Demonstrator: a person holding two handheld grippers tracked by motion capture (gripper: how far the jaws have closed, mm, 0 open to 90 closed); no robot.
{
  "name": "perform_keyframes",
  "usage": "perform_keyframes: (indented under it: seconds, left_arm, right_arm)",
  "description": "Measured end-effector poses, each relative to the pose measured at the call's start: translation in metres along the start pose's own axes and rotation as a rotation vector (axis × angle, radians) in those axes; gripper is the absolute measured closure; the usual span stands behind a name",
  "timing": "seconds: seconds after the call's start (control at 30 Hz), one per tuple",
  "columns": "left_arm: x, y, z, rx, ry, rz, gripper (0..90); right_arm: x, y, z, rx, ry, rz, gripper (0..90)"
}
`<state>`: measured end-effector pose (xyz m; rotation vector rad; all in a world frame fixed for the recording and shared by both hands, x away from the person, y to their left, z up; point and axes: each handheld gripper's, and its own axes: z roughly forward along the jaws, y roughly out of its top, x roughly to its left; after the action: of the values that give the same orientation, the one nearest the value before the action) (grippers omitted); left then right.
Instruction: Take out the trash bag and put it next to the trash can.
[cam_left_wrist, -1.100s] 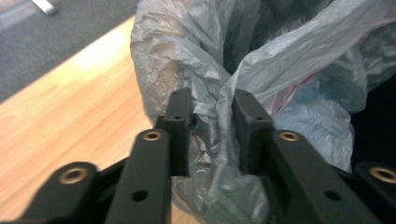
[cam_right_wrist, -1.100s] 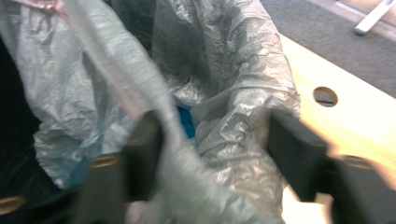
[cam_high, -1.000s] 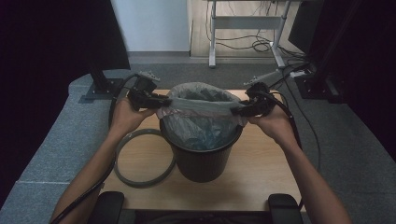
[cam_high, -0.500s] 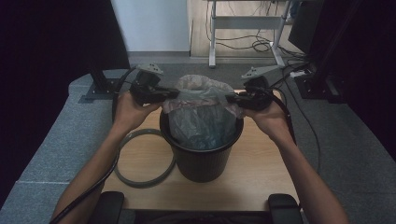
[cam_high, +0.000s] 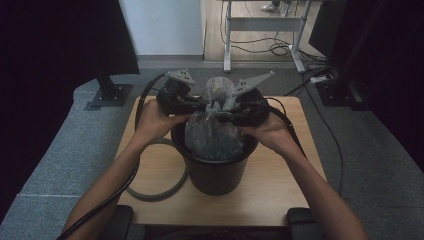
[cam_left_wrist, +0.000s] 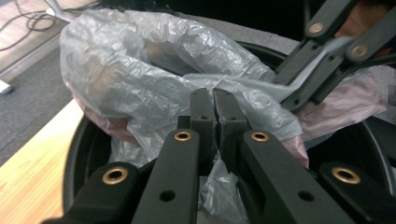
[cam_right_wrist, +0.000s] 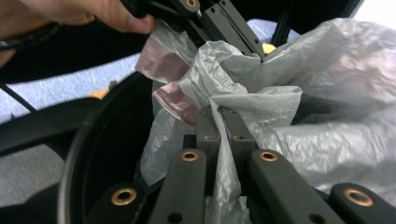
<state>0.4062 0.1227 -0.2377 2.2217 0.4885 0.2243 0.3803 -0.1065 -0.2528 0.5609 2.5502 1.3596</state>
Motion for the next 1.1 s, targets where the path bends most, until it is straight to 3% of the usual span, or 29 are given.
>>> perform_keyframes:
  seconds: [0.13,0.23,0.33,0.43,0.5,0.53,0.57,0.6,0.67,0.77,0.83,0.97,1.1]
  left_arm:
    - [-0.001,-0.002,0.004,0.009,-0.026,0.009,87.5]
    - [-0.002,-0.002,0.006,0.010,-0.048,0.016,87.5]
    - [-0.004,-0.001,0.008,0.007,-0.077,0.022,87.5]
    - [-0.008,0.001,0.009,0.007,-0.105,0.042,87.5]
    - [-0.010,0.002,0.011,0.003,-0.132,0.046,87.5]
    - [-0.011,0.003,0.012,0.000,-0.139,0.046,87.4]
    - [-0.011,0.003,0.012,0.000,-0.139,0.046,87.2]
    - [-0.009,0.003,0.012,-0.006,-0.155,0.031,86.2]
    - [-0.008,0.002,0.012,-0.007,-0.168,0.021,82.4]
    - [-0.004,0.001,0.010,-0.021,-0.152,0.003,63.9]
    - [-0.001,-0.001,0.006,-0.040,-0.159,-0.014,55.1]
    - [0.002,-0.005,-0.003,-0.050,-0.171,-0.015,45.8]
    - [0.002,-0.010,-0.011,-0.033,-0.155,0.011,39.5]
  right_arm:
    - [-0.002,-0.003,0.005,0.038,-0.023,-0.019,75.9]
    - [-0.003,-0.004,0.009,0.044,-0.058,-0.032,60.8]
    - [-0.004,-0.005,0.013,0.044,-0.059,-0.043,46.1]
    - [-0.004,-0.005,0.018,0.047,-0.032,-0.049,43.8]
    - [-0.003,-0.005,0.020,0.051,-0.021,-0.052,45.2]
    - [-0.002,-0.005,0.021,0.053,-0.005,-0.055,54.6]
    - [-0.002,-0.005,0.021,0.053,-0.005,-0.055,54.6]
    - [0.000,-0.005,0.020,0.060,0.006,-0.073,67.3]
    - [0.002,-0.005,0.020,0.060,0.007,-0.082,70.8]
    - [0.004,-0.006,0.018,0.054,0.006,-0.098,79.3]
    - [0.004,-0.006,0.017,0.047,0.010,-0.099,82.0]
    - [0.002,-0.007,0.014,0.048,0.000,-0.087,83.3]
    - [-0.004,-0.009,0.009,0.046,-0.023,-0.073,83.6]
